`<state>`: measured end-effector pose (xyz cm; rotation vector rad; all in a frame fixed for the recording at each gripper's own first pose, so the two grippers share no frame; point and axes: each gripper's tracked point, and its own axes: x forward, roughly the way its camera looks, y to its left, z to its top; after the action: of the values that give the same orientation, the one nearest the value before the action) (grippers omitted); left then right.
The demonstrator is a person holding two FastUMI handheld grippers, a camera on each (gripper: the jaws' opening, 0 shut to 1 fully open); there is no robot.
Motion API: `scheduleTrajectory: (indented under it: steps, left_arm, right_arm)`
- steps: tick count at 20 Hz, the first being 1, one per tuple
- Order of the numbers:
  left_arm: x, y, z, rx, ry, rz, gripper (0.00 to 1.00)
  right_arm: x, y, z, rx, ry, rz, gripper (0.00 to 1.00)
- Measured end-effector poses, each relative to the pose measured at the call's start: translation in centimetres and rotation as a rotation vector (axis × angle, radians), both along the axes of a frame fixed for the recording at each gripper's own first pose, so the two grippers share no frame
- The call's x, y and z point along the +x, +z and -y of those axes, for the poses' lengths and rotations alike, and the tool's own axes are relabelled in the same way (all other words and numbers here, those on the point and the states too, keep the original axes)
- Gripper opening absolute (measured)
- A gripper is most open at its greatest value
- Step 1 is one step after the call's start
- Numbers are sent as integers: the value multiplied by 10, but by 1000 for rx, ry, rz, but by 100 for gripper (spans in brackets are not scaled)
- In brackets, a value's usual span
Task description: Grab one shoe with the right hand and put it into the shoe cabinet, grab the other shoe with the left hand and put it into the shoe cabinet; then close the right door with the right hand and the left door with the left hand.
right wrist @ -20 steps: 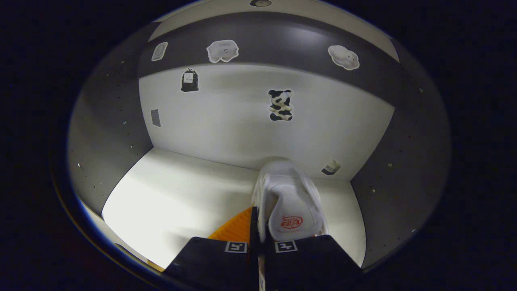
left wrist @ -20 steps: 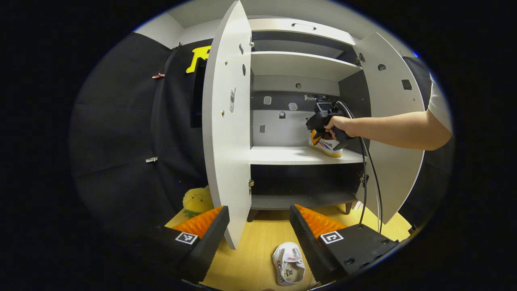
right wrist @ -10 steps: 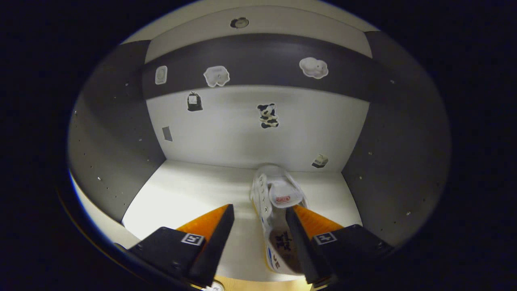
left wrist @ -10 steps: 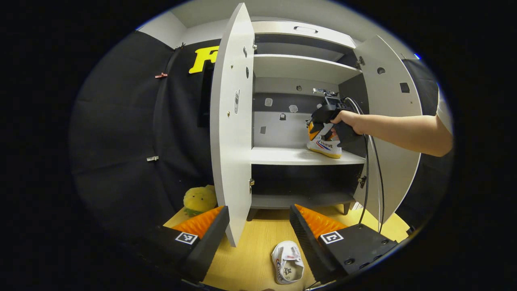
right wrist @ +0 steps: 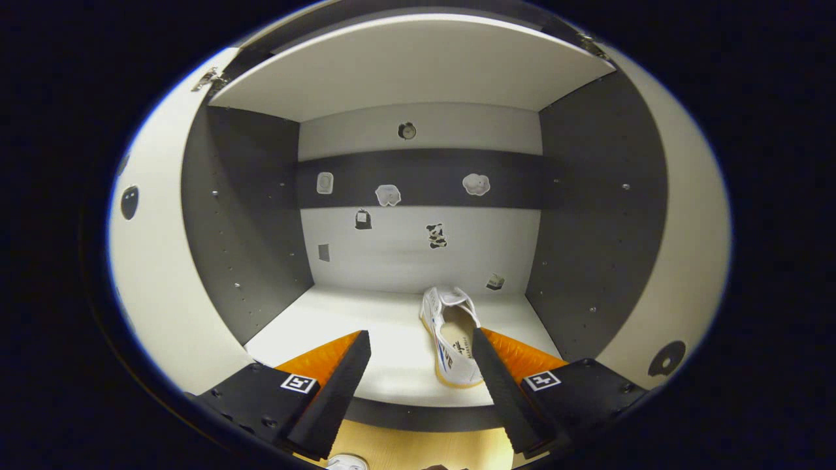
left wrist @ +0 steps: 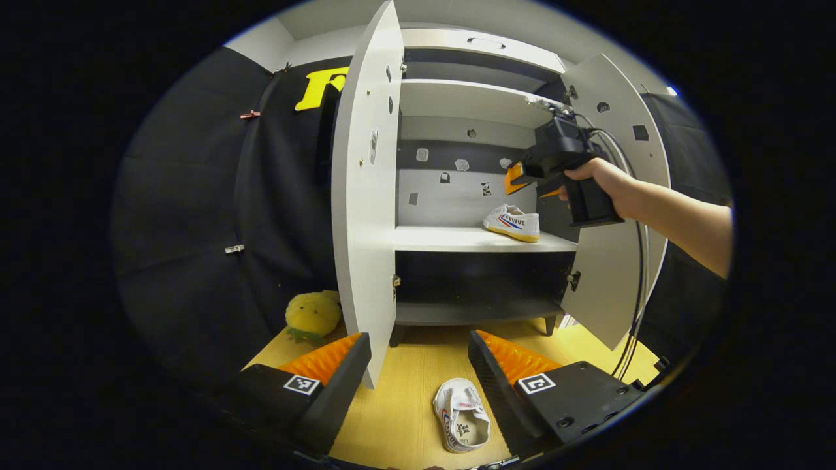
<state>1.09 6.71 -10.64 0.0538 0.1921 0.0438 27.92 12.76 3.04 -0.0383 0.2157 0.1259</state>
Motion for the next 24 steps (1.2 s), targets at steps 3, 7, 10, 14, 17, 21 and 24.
scheduleTrajectory:
  steps: [3,7,10,14,17,21,24]
  left_arm:
    - [2,-24,0,-9,-20,-47,94]
    - [1,-70,-3,10,-45,-134,94]
    - [0,-111,-6,6,-60,-221,94]
    - [-7,-165,7,-26,-122,-353,94]
    - [-9,-197,22,-25,-188,-435,94]
    - [-1,-237,27,47,-221,-520,94]
    - [12,-258,28,94,-232,-563,94]
  right_arm:
    - [-47,-17,13,17,-5,38,99]
    - [-100,-61,39,-2,-40,28,99]
    - [-140,-101,56,-21,-50,-29,99]
    - [-186,-152,66,-44,-63,-138,99]
    - [-219,-188,75,-60,-75,-220,99]
    - [-258,-225,80,-87,-62,-317,99]
    - [-282,-242,82,-81,-62,-364,99]
